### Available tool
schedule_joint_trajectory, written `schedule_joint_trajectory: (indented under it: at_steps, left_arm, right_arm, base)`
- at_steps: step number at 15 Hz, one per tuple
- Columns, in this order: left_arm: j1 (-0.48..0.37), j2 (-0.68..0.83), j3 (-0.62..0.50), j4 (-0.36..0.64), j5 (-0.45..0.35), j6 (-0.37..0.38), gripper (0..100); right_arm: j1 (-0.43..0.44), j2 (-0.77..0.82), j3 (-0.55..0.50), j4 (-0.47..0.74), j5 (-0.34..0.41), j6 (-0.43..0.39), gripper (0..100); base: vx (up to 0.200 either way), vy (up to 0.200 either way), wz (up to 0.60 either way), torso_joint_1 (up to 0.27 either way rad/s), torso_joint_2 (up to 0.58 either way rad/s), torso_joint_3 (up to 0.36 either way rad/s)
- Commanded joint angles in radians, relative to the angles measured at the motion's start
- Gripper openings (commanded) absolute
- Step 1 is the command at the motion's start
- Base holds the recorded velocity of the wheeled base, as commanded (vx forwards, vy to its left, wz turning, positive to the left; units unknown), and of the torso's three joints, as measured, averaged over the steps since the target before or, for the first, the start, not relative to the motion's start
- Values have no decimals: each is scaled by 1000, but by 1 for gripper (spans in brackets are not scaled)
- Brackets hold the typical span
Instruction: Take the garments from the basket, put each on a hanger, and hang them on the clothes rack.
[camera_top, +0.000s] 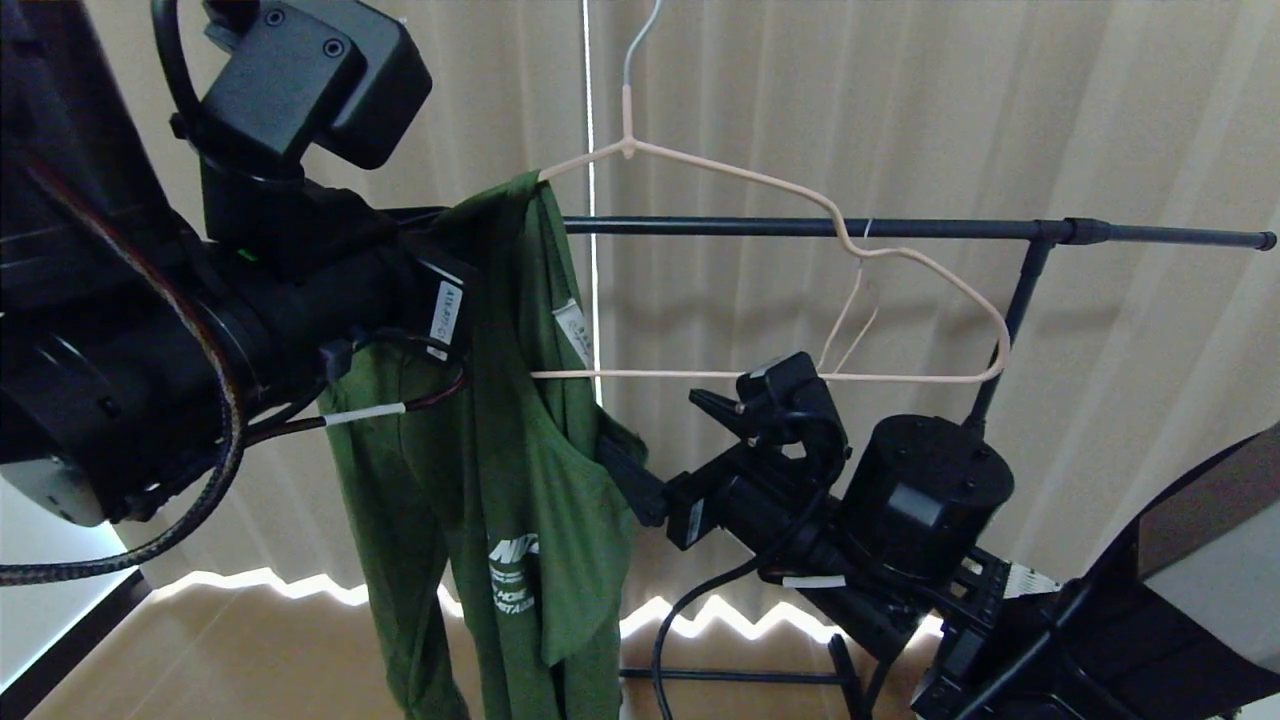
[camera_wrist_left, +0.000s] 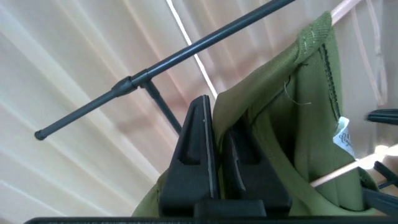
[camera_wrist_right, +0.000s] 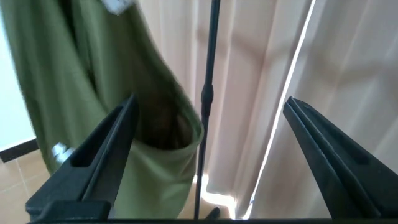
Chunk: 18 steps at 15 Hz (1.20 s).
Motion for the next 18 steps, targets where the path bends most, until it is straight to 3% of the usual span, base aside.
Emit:
schedule_joint_trajectory:
  at_steps: [1, 11, 14, 18]
  left_arm:
    - [-5, -8, 4, -1, -1, 1, 0]
    - [0, -27, 15, -2, -4, 8, 0]
    - [17, -30, 61, -2, -2, 57, 0]
    - [77, -39, 99, -5, -2, 123, 0]
  right_arm:
    - [1, 16, -9, 6, -1, -1, 100]
    - [7, -39, 201, 57, -2, -1, 100]
    - [5, -177, 346, 124, -14, -1, 100]
    - [-22, -273, 413, 183, -42, -1, 100]
  base:
    - [0, 0, 0, 0, 0, 0]
    - [0, 0, 0, 0, 0, 0]
    - [0, 0, 0, 0, 0, 0]
    - [0, 0, 0, 0, 0, 0]
